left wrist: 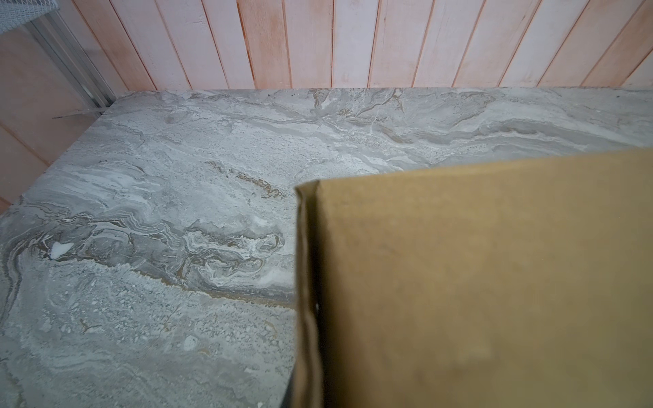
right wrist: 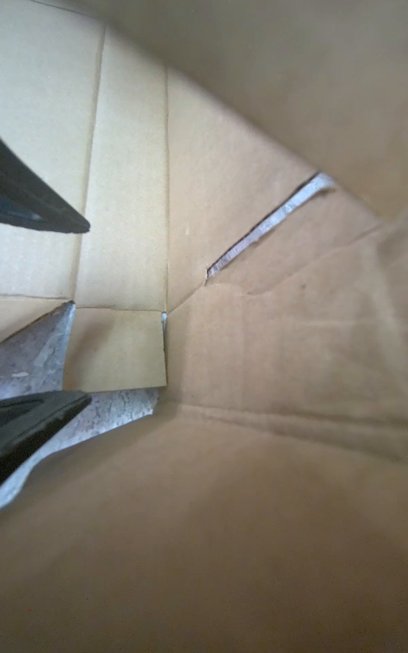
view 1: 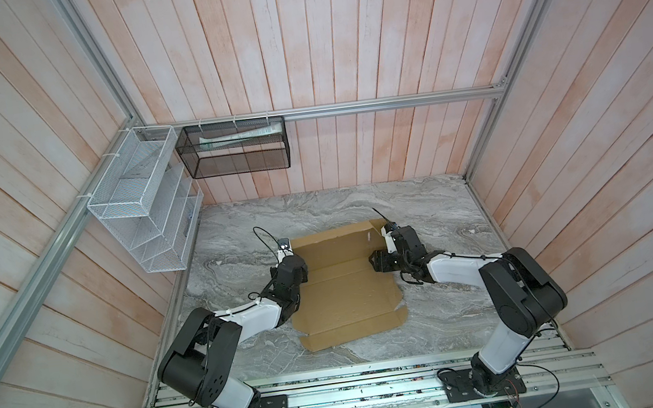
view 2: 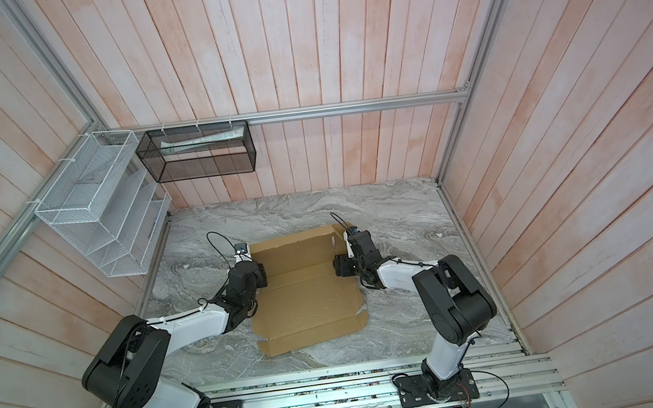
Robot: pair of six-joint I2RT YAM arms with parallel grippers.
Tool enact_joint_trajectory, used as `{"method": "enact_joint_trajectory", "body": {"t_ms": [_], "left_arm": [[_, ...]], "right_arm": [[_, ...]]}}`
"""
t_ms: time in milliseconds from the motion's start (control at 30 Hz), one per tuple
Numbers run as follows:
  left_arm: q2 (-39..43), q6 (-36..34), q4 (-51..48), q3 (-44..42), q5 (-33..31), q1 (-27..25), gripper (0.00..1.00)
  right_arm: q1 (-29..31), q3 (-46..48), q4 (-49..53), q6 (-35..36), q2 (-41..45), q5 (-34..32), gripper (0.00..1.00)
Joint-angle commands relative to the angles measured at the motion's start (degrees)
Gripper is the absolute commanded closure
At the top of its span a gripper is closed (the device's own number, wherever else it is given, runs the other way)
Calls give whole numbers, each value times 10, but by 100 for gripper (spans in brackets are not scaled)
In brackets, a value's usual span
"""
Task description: Fold the paper box
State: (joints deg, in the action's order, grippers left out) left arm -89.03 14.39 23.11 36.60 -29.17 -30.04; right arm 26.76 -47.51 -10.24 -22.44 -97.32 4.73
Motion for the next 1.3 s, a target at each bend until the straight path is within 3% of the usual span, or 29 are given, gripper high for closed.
{"method": "enact_joint_trajectory", "body": {"t_ms": [0,500,800,1267], "left_arm": [[15,-2,8,2,2,3,100],[15,-4,5,4,3,4,100],[15,-2,5,4,4,4,100],[11,7,13,0,13,4,100]], "right_arm": [[1,8,-9,0,-13,-20,29],[0,9,-33,-6,-38,-5,29],[3,14,-66,0,-12,45,30],[42,-24,-46,10,-18,52,30]]}}
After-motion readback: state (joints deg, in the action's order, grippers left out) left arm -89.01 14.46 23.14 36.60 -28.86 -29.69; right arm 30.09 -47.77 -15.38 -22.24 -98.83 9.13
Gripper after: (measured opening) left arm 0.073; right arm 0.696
